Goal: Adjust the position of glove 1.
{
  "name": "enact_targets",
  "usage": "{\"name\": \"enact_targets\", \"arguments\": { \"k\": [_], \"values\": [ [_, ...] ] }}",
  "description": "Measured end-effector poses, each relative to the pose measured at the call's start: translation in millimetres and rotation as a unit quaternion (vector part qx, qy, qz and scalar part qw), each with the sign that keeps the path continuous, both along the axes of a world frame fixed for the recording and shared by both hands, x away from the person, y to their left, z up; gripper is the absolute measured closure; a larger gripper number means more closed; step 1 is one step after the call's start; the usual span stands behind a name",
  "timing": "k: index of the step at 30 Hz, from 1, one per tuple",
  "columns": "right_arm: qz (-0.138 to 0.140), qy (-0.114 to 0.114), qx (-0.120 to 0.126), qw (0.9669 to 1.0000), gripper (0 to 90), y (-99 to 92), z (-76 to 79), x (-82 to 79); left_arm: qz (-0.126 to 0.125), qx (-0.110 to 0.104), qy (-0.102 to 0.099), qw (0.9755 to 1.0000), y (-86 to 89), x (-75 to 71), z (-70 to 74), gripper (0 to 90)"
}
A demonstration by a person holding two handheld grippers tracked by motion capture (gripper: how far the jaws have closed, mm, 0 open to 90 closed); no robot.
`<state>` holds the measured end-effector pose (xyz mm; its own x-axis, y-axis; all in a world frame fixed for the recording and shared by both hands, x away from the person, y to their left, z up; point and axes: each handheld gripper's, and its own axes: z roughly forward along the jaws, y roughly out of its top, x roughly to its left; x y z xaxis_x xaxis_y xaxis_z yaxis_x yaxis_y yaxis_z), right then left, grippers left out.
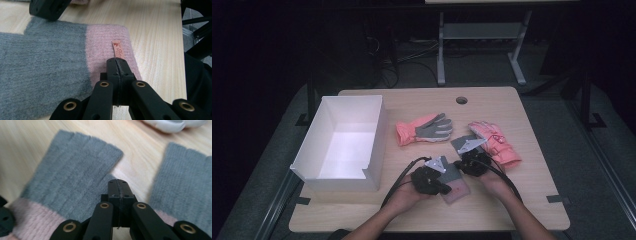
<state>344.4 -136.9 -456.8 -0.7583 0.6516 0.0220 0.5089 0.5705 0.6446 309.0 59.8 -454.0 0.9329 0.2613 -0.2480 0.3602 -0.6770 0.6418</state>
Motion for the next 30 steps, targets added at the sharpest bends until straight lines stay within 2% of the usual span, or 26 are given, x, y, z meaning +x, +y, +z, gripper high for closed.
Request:
{"name": "enact_targets", "arguments": {
  "k": [4, 8, 12, 15, 21, 24, 25, 30],
  "values": [
    [-0.014, -0.012, 0.03, 0.9994, 85.4, -11.1, 10.6, -3.9, 0.006, -0.013, -0.002, 0.9999, 6.5, 1.3, 3.6, 89.6],
    [-0.031, -0.007, 0.051, 0.9982, 75.8, -25.7, 18.5, -6.5, 0.022, -0.019, -0.012, 0.9995, 18.6, 0.9, 7.0, 79.4],
    [-0.047, -0.005, 0.051, 0.9976, 70.3, -36.3, 20.6, -7.5, 0.033, -0.007, -0.027, 0.9991, 32.0, -1.6, 9.5, 68.0],
    [-0.061, -0.011, 0.052, 0.9967, 68.7, -45.4, 21.4, -6.2, 0.051, -0.001, -0.029, 0.9983, 44.6, -3.7, 10.4, 59.7],
    [-0.092, -0.008, 0.053, 0.9943, 63.5, -60.5, 24.7, -2.0, 0.083, 0.007, -0.029, 0.9961, 60.4, -8.8, 9.7, 43.1],
    [-0.107, -0.002, 0.058, 0.9926, 61.6, -64.2, 25.6, 0.1, 0.098, 0.022, -0.033, 0.9944, 65.0, -15.4, 6.0, 33.6],
    [-0.109, 0.001, 0.056, 0.9925, 61.5, -65.2, 25.7, 1.6, 0.095, 0.029, -0.036, 0.9945, 67.1, -15.7, 5.5, 30.8],
    [-0.122, 0.005, 0.048, 0.9913, 62.0, -64.6, 26.0, 9.4, 0.112, 0.031, -0.036, 0.9926, 76.6, -19.7, 3.4, 25.5]
  ]
}}
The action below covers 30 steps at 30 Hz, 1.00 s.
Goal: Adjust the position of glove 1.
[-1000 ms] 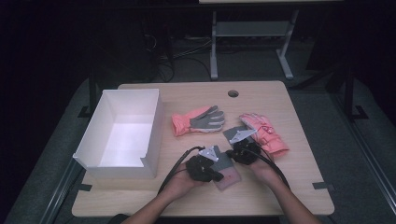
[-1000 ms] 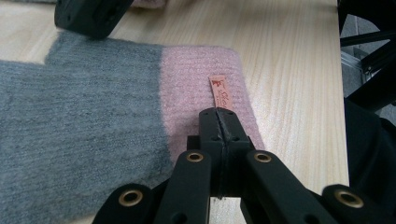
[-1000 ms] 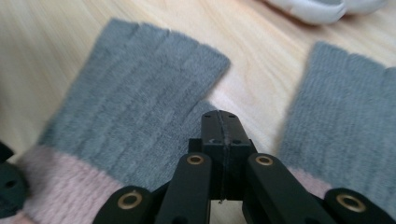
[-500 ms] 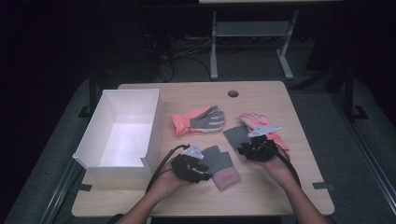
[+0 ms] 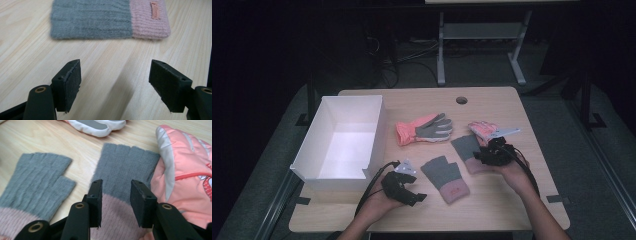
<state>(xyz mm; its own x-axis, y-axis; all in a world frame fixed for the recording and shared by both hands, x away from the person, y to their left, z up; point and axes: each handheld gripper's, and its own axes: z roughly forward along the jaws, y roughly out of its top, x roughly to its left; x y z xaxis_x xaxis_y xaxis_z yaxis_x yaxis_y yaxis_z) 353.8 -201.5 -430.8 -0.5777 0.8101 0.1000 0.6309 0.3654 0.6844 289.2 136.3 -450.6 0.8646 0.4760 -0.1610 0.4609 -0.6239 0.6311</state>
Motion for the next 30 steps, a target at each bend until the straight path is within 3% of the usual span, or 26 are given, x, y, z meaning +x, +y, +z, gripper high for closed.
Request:
{"name": "enact_targets", "arguments": {
  "k": [12, 16, 24, 30],
  "values": [
    [-0.022, 0.018, -0.016, 0.9995, 64.8, 13.5, -9.2, 22.3, 0.02, -0.005, 0.0, 0.9998, 7.9, -5.2, -3.7, 25.6],
    [-0.034, 0.031, -0.038, 0.9982, 64.9, 23.9, -19.2, 24.0, 0.017, -0.005, -0.003, 0.9998, 5.6, -6.4, -3.7, 25.6],
    [-0.071, 0.032, -0.053, 0.9956, 74.2, 31.1, -26.9, 22.2, 0.013, -0.002, -0.001, 0.9999, 3.1, -6.8, -5.4, 25.7],
    [-0.063, 0.03, -0.038, 0.9968, 85.4, 26.7, -29.1, 22.1, 0.007, 0.005, -0.001, 1.0, 2.8, -6.5, -5.9, 25.9]
  ]
}}
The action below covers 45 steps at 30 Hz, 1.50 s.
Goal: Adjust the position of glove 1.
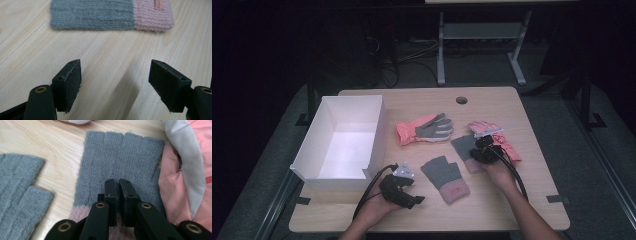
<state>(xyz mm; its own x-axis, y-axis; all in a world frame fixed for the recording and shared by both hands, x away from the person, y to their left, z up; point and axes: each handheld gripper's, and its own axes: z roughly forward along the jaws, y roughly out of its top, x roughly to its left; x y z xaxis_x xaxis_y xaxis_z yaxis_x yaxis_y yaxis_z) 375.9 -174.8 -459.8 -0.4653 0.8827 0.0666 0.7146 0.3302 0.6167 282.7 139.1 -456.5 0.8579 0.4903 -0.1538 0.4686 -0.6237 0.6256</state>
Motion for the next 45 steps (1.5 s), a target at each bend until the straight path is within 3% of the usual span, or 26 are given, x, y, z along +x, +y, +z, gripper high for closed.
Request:
{"name": "enact_targets", "arguments": {
  "k": [11, 22, 31, 35, 45],
  "values": [
    [0.016, -0.003, 0.049, 0.9987, 86.9, -13.6, 8.8, -4.9, 0.001, -0.006, 0.003, 1.0, 0.3, 3.1, 0.0, 26.0],
    [0.044, -0.015, 0.086, 0.9952, 87.0, -17.5, 28.0, -25.3, -0.003, -0.006, 0.0, 1.0, 1.3, 7.3, 3.3, 26.0],
    [0.064, -0.016, 0.109, 0.9919, 86.9, -6.7, 38.7, -43.5, 0.002, -0.015, -0.003, 0.9999, 0.1, 9.9, 5.0, 26.0],
    [0.074, -0.019, 0.109, 0.9911, 86.9, 1.4, 41.2, -50.4, -0.008, -0.008, -0.005, 0.9999, -0.9, 11.1, 5.6, 26.0],
    [0.098, -0.01, 0.112, 0.9888, 86.9, 27.3, 41.9, -66.4, -0.003, -0.018, -0.005, 0.9998, -4.4, 13.8, 6.5, 26.0]
  ]
}}
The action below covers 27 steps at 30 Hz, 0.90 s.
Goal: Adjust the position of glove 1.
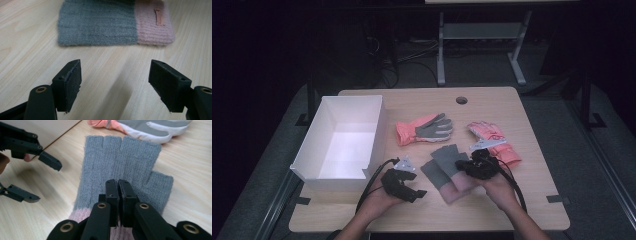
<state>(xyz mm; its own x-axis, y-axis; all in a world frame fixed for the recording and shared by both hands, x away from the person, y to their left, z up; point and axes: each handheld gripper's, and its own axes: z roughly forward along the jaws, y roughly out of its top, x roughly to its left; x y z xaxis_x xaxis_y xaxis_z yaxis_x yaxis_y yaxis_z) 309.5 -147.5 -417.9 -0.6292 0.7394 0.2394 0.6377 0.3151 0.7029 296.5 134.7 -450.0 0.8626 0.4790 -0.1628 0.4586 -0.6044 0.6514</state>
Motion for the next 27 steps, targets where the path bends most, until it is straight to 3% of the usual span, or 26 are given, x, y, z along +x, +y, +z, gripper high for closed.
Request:
{"name": "enact_targets", "arguments": {
  "k": [15, 27],
  "values": [
    [0.004, 0.018, -0.023, 0.9996, 86.8, 29.9, -11.6, -4.1, -0.004, 0.0, 0.0, 1.0, -2.5, 0.8, -0.5, 26.0],
    [0.015, 0.032, -0.04, 0.9985, 84.1, 40.2, -25.7, -1.6, -0.005, 0.001, 0.003, 1.0, -2.8, 0.9, -1.1, 26.0]
  ]
}}
